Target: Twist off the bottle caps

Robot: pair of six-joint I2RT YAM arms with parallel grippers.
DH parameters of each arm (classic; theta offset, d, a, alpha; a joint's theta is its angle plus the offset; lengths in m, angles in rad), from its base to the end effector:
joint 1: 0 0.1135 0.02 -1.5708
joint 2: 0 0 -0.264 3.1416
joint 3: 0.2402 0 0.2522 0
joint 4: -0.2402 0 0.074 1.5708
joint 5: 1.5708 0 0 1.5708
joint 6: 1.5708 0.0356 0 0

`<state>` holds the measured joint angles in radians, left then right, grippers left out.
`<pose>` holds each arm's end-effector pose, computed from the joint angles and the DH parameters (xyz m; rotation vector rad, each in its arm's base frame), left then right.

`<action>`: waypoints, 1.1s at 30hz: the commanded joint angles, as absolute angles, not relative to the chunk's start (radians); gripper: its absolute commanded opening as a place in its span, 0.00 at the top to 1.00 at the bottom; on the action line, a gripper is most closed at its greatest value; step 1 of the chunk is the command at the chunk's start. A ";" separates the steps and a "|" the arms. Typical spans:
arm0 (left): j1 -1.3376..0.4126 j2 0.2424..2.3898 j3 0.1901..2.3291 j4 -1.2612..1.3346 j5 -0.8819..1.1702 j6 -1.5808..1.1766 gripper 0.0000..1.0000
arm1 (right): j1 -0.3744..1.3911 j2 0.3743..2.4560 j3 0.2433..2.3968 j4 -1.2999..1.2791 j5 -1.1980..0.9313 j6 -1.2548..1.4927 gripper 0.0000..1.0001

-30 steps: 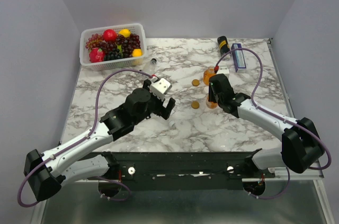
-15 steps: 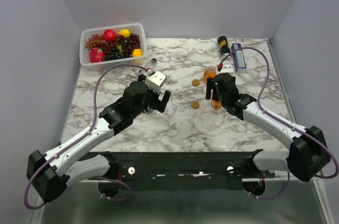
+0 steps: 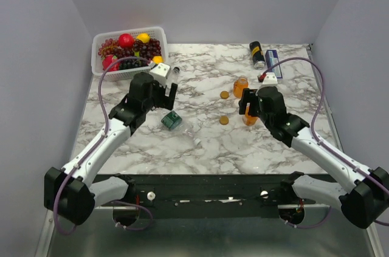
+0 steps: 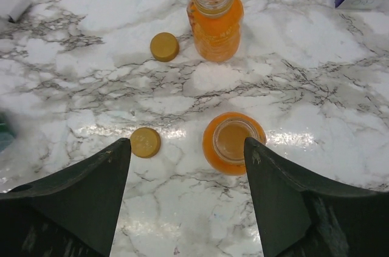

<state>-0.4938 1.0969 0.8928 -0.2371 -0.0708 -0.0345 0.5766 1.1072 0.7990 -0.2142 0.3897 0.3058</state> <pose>0.2218 -0.1166 0.3107 0.4158 1.9776 -0.2652 0.2138 0.1229 0.2791 -0.0447 2.0529 0.1396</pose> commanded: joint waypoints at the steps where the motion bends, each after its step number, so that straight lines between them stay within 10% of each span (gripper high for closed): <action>1: -0.338 1.256 1.008 -0.276 0.058 -0.024 0.01 | 0.574 1.001 0.778 -0.224 0.279 0.318 0.18; 33: -0.272 2.155 1.718 -0.474 0.031 0.034 0.11 | 0.575 0.626 0.655 -0.273 0.087 0.302 0.17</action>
<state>-0.2665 2.1151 1.6737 -0.4175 0.0418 0.0383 0.5766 0.6266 0.6655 -0.2420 0.1089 0.3134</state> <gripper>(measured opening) 0.922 0.830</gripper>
